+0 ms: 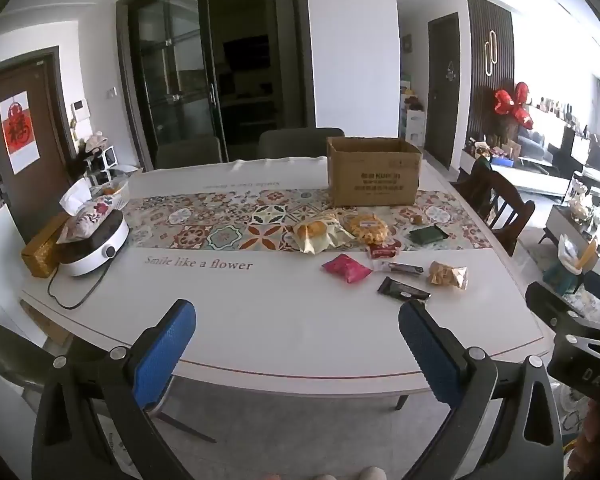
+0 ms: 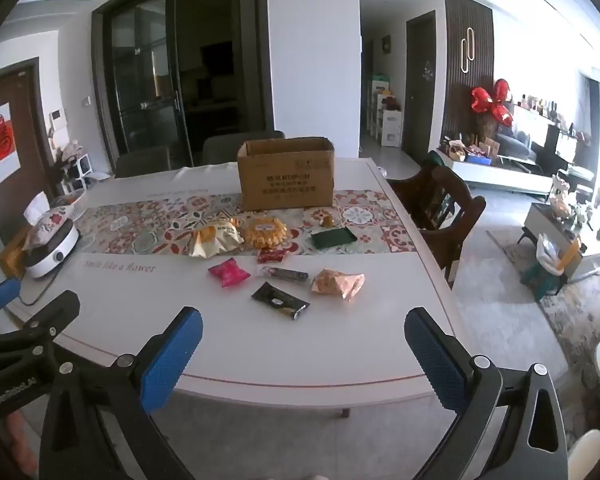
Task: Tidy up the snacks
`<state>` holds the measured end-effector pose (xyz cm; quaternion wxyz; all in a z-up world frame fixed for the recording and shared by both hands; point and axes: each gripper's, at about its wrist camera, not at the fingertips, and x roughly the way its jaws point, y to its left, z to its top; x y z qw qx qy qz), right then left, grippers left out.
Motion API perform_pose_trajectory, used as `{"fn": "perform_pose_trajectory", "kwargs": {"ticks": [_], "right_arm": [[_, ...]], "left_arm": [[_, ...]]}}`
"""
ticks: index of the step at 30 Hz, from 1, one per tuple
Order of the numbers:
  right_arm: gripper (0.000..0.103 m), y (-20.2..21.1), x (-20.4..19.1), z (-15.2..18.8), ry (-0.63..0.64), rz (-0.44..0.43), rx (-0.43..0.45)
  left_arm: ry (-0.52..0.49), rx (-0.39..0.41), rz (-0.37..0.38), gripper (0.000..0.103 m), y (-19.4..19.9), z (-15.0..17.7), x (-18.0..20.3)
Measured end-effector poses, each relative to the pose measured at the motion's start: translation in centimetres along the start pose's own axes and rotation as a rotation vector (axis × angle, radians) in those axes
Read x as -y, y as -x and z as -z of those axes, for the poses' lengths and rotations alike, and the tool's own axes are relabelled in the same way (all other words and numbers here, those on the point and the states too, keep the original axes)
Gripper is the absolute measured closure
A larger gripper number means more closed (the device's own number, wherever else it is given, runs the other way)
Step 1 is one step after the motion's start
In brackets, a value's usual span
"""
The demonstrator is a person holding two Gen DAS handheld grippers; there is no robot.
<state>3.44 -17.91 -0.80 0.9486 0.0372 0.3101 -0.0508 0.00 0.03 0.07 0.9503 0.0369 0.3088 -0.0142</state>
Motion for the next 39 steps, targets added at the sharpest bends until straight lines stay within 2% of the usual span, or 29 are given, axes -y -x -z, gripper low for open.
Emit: {"fn": "perform_pose_trajectory", "kwargs": {"ticks": [9,13,27,39], "right_arm": [[0.001,0.6,-0.5,0.0,0.005,-0.002,0.012],[0.001,1.0,-0.5,-0.6,0.006,0.002,0.018],[0.001,1.9,-0.2,-0.6,0.010,0.016,0.070],[0.001,2.0,-0.2,-0.6,0.010,0.015,0.071]], "left_arm": [[0.006,0.020,0.010,0.000,1.1,-1.4,0.1],[0.010,0.037,0.013,0.000,1.2,-0.6,-0.5],[0.001,0.072,0.020,0.000,1.4,-1.0,0.1],[0.003,0.074,0.019,0.000,1.6,-1.1,0.0]]}}
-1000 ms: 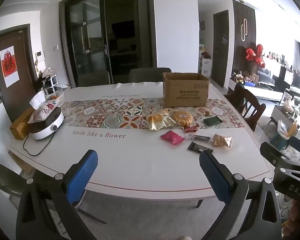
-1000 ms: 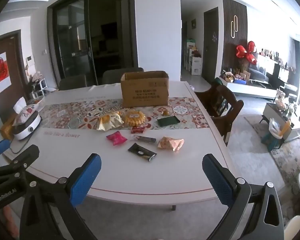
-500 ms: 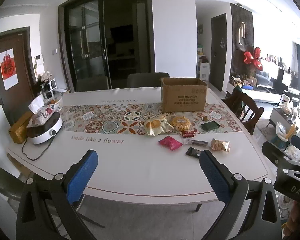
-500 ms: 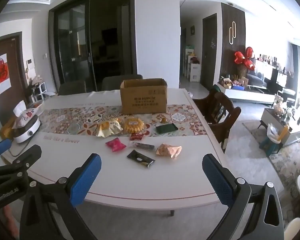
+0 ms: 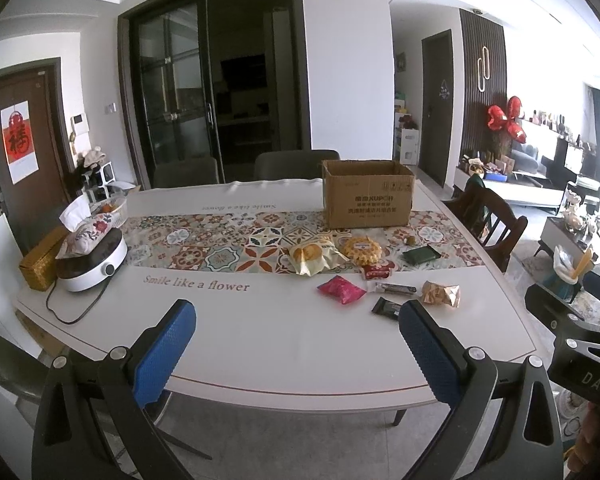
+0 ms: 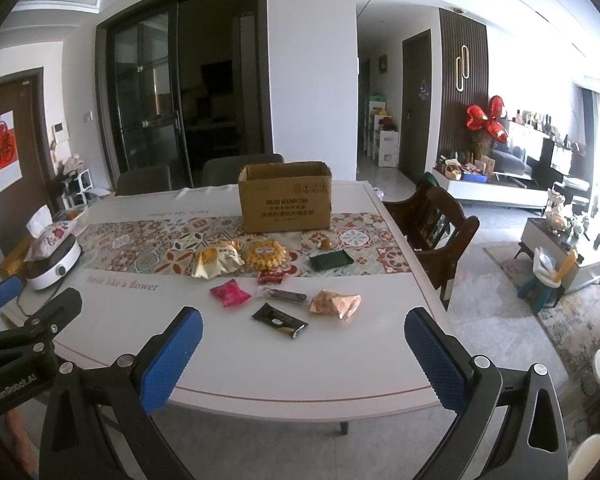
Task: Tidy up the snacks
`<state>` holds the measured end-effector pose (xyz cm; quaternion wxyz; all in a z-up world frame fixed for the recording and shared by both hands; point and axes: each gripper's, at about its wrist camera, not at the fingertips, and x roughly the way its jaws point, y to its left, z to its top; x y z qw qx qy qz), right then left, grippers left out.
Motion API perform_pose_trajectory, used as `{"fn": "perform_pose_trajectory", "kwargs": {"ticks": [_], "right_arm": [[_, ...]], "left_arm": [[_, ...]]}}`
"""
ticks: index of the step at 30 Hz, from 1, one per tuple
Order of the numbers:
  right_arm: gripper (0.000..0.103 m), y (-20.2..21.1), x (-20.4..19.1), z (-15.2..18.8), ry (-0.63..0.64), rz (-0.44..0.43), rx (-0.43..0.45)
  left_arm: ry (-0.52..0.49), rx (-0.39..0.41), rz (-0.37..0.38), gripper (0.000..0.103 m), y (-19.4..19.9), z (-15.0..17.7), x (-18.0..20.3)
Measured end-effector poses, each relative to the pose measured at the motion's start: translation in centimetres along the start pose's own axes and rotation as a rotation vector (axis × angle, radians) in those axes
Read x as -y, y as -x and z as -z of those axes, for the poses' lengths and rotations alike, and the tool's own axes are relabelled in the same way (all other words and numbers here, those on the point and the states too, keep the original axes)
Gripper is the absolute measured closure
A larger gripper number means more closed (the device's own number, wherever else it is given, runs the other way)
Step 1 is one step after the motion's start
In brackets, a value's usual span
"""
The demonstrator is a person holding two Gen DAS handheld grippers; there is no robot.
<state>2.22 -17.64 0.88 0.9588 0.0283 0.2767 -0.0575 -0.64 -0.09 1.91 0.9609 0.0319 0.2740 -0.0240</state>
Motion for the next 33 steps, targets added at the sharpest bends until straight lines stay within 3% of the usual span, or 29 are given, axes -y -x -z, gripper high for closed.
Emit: {"fn": "perform_pose_trajectory", "kwargs": {"ticks": [33], "right_arm": [[0.001,0.25,0.05,-0.07,0.002,-0.002,0.008]], "left_arm": [[0.001,0.007,0.001,0.000,0.07,-0.04,-0.09]]}}
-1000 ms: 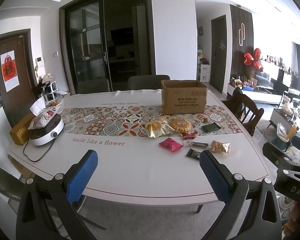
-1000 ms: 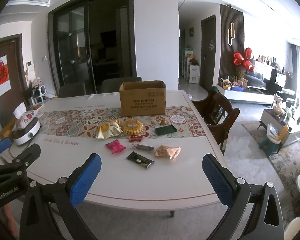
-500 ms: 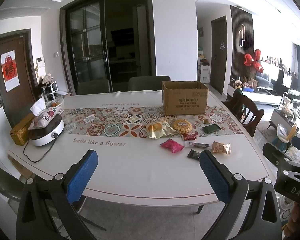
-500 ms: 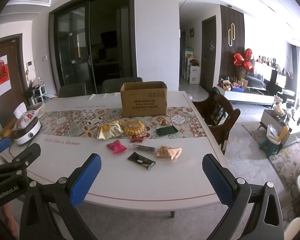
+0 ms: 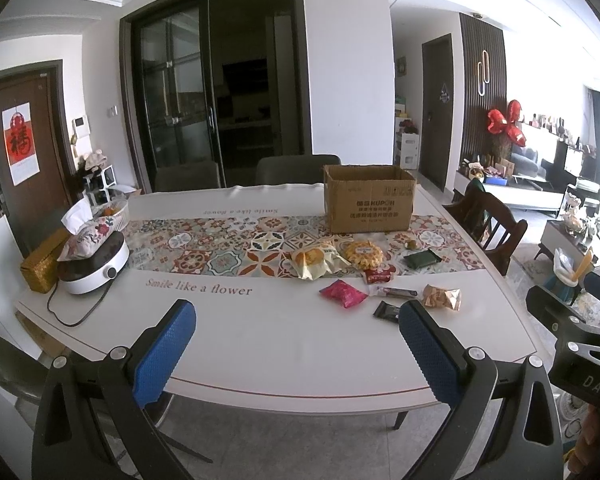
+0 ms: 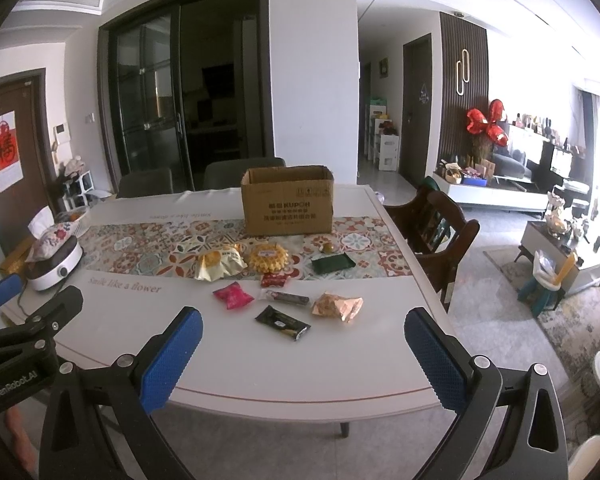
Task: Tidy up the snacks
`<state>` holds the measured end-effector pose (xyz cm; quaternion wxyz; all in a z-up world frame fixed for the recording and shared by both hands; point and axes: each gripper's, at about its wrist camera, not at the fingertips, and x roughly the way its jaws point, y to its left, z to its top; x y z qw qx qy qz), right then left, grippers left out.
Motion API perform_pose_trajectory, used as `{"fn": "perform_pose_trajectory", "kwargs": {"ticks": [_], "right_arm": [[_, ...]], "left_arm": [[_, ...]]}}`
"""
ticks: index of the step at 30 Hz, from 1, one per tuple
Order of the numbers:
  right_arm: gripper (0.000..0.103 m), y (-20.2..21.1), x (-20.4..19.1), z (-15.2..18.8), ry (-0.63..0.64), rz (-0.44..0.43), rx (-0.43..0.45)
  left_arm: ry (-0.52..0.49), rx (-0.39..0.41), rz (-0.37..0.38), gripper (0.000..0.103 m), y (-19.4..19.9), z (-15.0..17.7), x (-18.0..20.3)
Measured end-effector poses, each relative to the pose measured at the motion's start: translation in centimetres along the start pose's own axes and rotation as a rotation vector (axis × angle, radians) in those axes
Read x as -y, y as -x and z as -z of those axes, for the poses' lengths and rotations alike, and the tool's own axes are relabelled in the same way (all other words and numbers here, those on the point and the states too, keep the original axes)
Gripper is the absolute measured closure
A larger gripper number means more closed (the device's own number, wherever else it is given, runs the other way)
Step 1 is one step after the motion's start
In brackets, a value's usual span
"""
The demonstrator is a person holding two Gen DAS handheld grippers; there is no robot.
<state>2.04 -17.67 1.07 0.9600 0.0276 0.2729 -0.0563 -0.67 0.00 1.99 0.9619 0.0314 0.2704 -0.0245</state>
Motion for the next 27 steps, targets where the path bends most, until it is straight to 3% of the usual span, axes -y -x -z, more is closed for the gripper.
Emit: {"fn": "perform_pose_trajectory", "kwargs": {"ticks": [17,24,27], "right_arm": [[0.001,0.0,0.0,-0.5,0.002,-0.006,0.000],[0.001,-1.5,0.0,-1.2,0.008,-0.019,-0.017],[0.001,-2.4,0.2,-1.4,0.042,0.013,0.008]], "left_arm": [[0.003,-0.004,-0.003,0.000,-0.1,0.0,-0.1],[0.005,-0.032,-0.012,0.000,-1.8,-1.4,-0.3],[0.000,-0.043,-0.019,0.000,-2.9,-1.1,0.4]]}}
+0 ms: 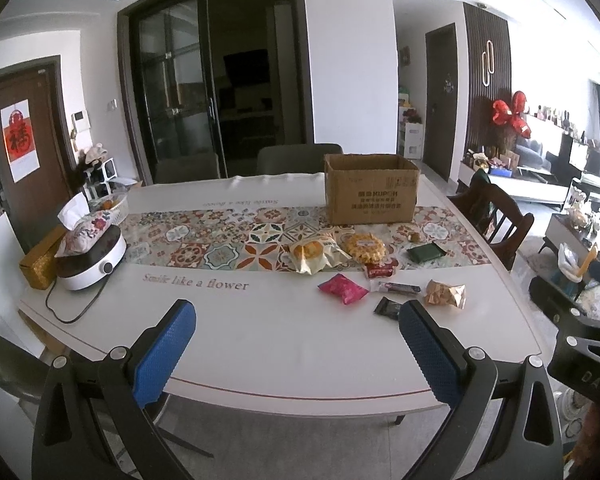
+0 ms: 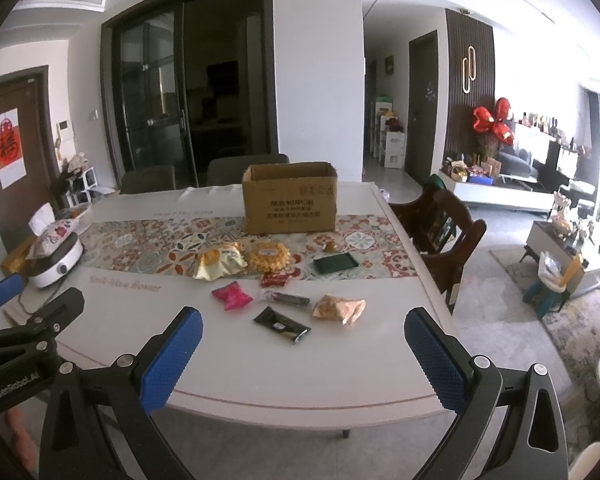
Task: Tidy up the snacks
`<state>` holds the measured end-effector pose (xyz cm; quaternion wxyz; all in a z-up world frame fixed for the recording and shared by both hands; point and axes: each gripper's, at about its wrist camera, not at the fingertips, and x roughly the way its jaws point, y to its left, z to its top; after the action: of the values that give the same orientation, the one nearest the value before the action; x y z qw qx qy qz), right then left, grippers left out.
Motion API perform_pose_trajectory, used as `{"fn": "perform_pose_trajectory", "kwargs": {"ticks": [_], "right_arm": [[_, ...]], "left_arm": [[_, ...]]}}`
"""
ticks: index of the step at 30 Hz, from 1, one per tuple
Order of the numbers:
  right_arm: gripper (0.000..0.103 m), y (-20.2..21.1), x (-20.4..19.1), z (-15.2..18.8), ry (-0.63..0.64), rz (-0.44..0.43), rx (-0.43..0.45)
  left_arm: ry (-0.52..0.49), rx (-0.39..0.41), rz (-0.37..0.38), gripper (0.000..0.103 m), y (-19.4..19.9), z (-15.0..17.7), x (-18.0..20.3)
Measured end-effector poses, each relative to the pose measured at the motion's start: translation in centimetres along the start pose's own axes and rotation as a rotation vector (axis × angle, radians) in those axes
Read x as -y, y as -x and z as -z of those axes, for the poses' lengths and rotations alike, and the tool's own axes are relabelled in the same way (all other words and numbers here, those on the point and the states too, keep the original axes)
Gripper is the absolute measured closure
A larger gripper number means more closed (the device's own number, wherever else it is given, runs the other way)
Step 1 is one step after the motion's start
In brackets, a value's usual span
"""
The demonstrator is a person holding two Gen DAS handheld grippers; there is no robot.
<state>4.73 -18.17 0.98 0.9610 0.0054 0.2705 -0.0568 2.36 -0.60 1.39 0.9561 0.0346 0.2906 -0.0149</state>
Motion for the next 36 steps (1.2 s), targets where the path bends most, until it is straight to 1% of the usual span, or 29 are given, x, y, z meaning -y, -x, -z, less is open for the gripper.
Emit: {"fn": "perform_pose_trajectory", "kwargs": {"ticks": [2,5,10,13,15,19,22,24,26,28,31,33,36], "right_arm": [[0.001,-0.7,-0.1,-0.4,0.050,0.021,0.032],[0.001,-1.9,0.1,-0.4,0.087,0.004,0.035],[0.001,-5.2,0.7,-0.1,0.111,-0.051,0.001],[0.001,-7.6,1.3,0.1,0.091,-0.077,-0.055],[0.001,-8.8,1.5,0.4,0.090,-0.077,-0.079],[0.001,-11.3,1.5,0.4,0.067,-0.065,-0.114],[0.001,-13.3,1.1,0.2,0.040,-0.032,-0.131],[0.001,-14.8,0.9,-0.2,0.015,0.010,-0.149],[0.001,-16.2,0.6,-0.4,-0.016,0.047,-0.167],[0.001,-17.1,0.4,-0.4,-0.037,0.079,-0.182],[0.001,-18.3,0.3,0.0,-0.071,0.130,-0.221],[0.001,-19.1,0.3,0.1,-0.076,0.148,-0.254],[0.001,-20.2,0.3,0.2,-0.074,0.157,-0.288]], "left_arm": [[-0.001,-0.007,-0.010,0.000,-0.9,-0.2,0.4],[-0.001,-0.031,-0.002,0.000,-2.4,-0.4,0.9],[-0.010,-0.065,-0.006,0.001,-4.7,-0.3,2.6],[-0.015,-0.088,-0.004,0.002,-6.1,-0.3,3.0],[-0.028,-0.100,-0.001,0.003,-7.2,-0.6,3.3],[-0.065,-0.121,0.030,0.005,-10.3,-1.6,3.3],[-0.113,-0.128,0.067,0.007,-13.4,-2.7,3.3],[-0.140,-0.137,0.101,0.011,-15.2,-3.5,3.2],[-0.174,-0.148,0.142,0.011,-17.1,-4.0,3.3],[-0.198,-0.174,0.183,0.012,-19.0,-4.3,3.4],[-0.226,-0.222,0.224,0.014,-21.0,-4.1,3.8],[-0.235,-0.255,0.244,0.016,-22.2,-4.1,4.1],[-0.236,-0.278,0.246,0.018,-23.8,-4.0,4.5]]}}
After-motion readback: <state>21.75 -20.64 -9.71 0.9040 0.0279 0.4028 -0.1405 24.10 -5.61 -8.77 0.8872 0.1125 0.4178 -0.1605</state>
